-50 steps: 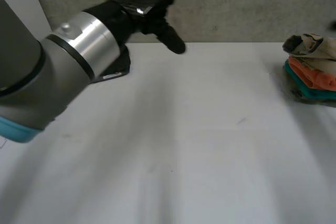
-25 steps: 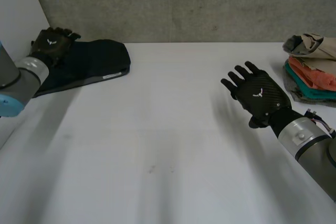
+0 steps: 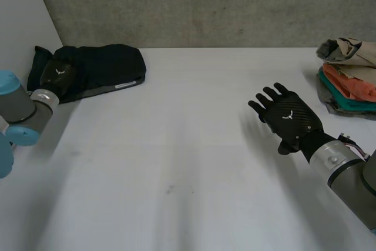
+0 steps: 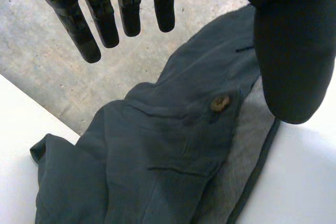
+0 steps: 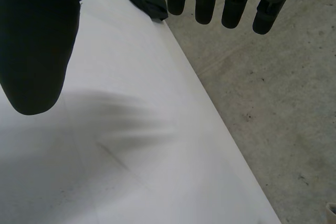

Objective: Fold the laundry.

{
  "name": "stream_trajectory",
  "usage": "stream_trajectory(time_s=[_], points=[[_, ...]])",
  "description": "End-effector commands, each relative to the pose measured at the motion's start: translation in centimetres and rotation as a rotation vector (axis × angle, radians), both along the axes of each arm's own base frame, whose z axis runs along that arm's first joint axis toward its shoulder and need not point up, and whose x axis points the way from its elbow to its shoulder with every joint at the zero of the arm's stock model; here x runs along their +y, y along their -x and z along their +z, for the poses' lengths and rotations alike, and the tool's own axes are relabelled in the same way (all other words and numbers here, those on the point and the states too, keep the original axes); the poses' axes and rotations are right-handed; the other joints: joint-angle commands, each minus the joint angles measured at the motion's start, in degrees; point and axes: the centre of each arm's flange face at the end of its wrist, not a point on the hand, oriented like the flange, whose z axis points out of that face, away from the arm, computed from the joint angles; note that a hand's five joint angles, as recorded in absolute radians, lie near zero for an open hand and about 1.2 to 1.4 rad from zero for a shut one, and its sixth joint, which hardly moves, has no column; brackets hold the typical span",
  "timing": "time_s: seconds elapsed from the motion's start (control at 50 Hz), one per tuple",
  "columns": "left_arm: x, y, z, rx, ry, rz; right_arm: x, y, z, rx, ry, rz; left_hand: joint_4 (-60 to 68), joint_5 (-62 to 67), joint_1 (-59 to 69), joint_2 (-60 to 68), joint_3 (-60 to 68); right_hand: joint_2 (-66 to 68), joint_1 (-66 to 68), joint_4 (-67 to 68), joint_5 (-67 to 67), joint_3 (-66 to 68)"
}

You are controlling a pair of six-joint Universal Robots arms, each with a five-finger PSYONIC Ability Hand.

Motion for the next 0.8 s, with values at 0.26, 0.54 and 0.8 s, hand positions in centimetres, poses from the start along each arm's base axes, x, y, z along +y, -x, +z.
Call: stream_trajectory(time_s=[0.26, 0.54, 0.8], points=[[-1.1, -0.7, -1.8, -0.082, 0.080, 0.010, -0.1, 0.0, -0.5, 0.004, -0.011, 0.001, 11.65, 11.61, 12.14, 12.01, 12.09, -2.58, -3.57, -2.13, -2.64, -2.31], [-1.3, -0.7, -2.2, -0.089, 0.102, 0.008, -0.3, 0.0, -0.9, 0.009, -0.019, 0.001, 15.85, 15.81, 16.34, 16.21, 16.28, -2.58, -3.57, -2.13, -2.64, -2.31], [-1.1, -0.3, -2.6, -0.146, 0.112, -0.028, -0.2, 0.0, -0.9, 0.011, -0.019, 0.001, 19.40, 19.36, 19.89, 19.76, 19.83, -2.58, -3.57, -2.13, -2.64, -2.31]])
